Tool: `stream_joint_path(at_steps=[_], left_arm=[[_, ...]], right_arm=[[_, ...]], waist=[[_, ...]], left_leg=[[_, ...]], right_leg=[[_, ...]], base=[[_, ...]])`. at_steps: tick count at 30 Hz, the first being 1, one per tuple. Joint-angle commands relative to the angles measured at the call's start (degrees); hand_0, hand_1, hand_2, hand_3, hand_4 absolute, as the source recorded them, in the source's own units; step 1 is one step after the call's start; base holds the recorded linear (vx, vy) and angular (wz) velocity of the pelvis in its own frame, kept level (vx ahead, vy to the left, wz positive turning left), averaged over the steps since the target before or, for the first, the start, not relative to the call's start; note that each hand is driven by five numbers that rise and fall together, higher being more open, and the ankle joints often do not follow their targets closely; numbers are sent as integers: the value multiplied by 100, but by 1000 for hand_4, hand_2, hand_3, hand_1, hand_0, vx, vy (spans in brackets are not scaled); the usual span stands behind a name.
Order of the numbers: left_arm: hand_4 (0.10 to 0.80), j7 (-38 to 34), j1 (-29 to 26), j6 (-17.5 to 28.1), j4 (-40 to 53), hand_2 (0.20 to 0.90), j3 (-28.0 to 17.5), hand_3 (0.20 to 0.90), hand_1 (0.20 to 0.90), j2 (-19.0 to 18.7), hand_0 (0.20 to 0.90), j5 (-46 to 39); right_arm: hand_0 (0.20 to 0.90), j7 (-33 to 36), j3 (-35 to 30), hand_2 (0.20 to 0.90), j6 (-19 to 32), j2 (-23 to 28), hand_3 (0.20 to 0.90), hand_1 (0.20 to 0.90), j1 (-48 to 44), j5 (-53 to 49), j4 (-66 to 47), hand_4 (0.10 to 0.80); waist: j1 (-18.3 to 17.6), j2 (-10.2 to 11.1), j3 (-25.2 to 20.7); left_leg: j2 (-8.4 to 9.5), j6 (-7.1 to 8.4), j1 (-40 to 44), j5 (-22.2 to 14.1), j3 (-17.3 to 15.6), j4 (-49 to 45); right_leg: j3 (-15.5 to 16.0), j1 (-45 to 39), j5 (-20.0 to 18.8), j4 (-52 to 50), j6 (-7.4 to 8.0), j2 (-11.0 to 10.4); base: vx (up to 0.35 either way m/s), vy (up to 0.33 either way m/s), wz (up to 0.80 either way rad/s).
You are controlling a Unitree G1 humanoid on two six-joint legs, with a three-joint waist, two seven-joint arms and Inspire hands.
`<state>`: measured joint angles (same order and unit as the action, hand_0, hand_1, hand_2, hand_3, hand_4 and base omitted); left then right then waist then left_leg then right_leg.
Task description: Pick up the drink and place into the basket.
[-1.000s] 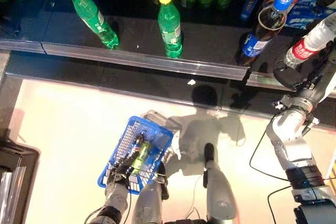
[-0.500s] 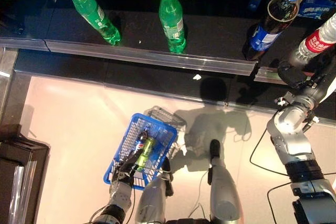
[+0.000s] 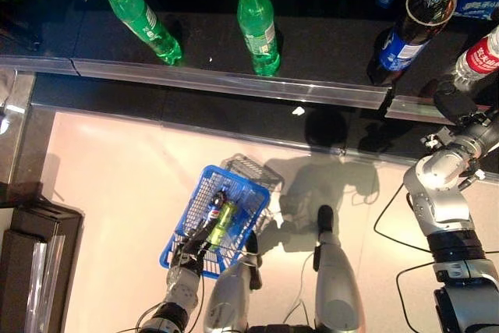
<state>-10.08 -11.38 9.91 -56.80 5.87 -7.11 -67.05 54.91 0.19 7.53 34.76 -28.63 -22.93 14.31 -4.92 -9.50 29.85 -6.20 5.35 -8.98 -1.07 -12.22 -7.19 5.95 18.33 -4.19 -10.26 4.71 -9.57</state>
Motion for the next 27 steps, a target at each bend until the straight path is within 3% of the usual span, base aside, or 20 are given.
stream_joint_path(at_steps=[1, 14, 27], left_arm=[[100, 9, 585, 192, 110, 300, -24, 200, 300, -348, 300, -122], [100, -79, 525, 45, 184, 300, 105, 200, 300, -524, 300, -118], [100, -59, 465, -71, 192, 300, 109, 200, 300, -653, 300, -114]], right_arm=[[900, 119, -317, 900, 318, 714, 900, 900, -520, 362, -355, 800], [900, 326, 14, 900, 306, 1296, 900, 900, -1678, 240, 237, 800], [900, -166, 331, 900, 311, 1680, 900, 900, -2483, -714, 863, 800]], waist=[[78, 187, -447], [238, 142, -374], [321, 101, -324]], left_leg=[[-114, 191, -402, 326, 207, -903], [-133, 226, -590, 429, 330, -1114], [-97, 220, -783, 544, 470, -1303]], right_leg=[[302, -96, 491, -200, -128, -72], [371, 31, 581, -371, -218, -20], [406, 187, 680, -562, -316, 47]], base=[[0, 0, 0], [10, -30, -3], [11, -12, 2]])
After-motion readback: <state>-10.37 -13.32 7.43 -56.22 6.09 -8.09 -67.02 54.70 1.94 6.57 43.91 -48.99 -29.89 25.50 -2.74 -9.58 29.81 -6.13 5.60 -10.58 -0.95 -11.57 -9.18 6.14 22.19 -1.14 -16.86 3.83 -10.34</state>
